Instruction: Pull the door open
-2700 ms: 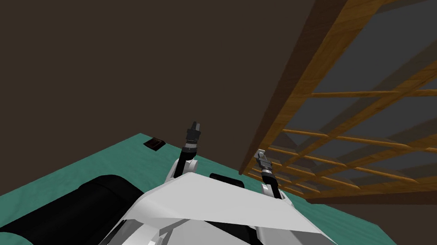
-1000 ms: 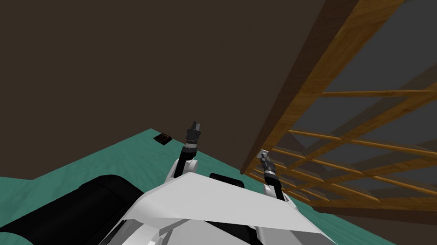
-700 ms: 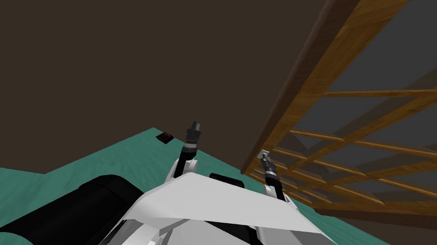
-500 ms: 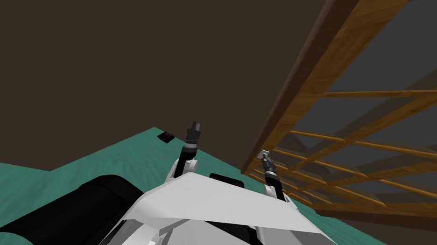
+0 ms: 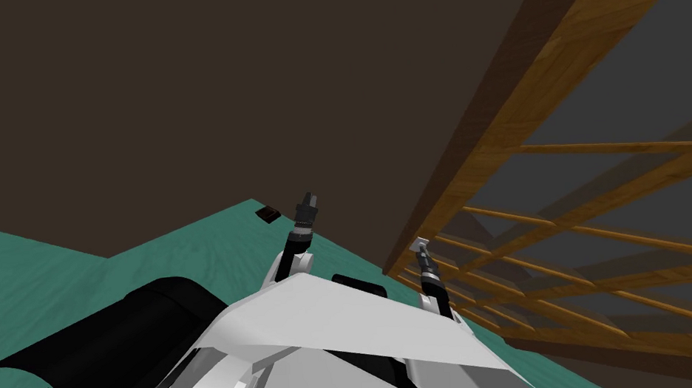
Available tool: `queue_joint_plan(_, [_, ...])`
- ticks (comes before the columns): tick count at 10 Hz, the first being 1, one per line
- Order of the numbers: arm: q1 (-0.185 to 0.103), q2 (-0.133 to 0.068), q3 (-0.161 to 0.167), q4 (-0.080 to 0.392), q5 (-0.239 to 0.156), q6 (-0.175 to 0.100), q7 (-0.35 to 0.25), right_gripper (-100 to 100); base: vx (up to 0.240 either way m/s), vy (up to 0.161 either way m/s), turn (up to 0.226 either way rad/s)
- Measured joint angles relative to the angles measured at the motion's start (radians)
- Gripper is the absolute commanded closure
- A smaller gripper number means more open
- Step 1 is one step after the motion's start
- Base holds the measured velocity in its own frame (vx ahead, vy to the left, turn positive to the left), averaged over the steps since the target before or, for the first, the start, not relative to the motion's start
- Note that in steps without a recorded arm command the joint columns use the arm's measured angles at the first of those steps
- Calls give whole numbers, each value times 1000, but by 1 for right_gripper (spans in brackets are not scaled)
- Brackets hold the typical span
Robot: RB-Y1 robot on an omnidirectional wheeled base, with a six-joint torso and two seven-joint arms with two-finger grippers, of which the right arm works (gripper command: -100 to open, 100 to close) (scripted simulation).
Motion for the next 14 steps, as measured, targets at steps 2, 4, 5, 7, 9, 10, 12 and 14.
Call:
queue_joint_plan(2, [10, -2, 5, -5, 1, -1, -12, -100, -18, 57, -31])
queue_joint_plan(4, [33, -22, 2, -7, 12, -19, 37, -100, -22, 88, -30])
queue_joint_plan(5, [42, -33, 1, -8, 18, -22, 66, -100, -17, 101, -36])
queue_joint_plan(7, [53, -52, -1, 8, 27, -45, 114, -100, -22, 52, -18])
queue_joint_plan(9, [77, -70, -3, 0, 37, -56, 171, -100, -31, 70, -29])
queue_joint_plan(10, [82, -77, -3, 4, 40, -61, 194, -100, -10, 45, -17])
queue_joint_plan(12, [94, -92, -4, 10, 47, -78, 238, -100, -10, 37, -16])
queue_joint_plan(14, [99, -112, -6, 38, 58, -100, 290, -100, -24, 64, -29])
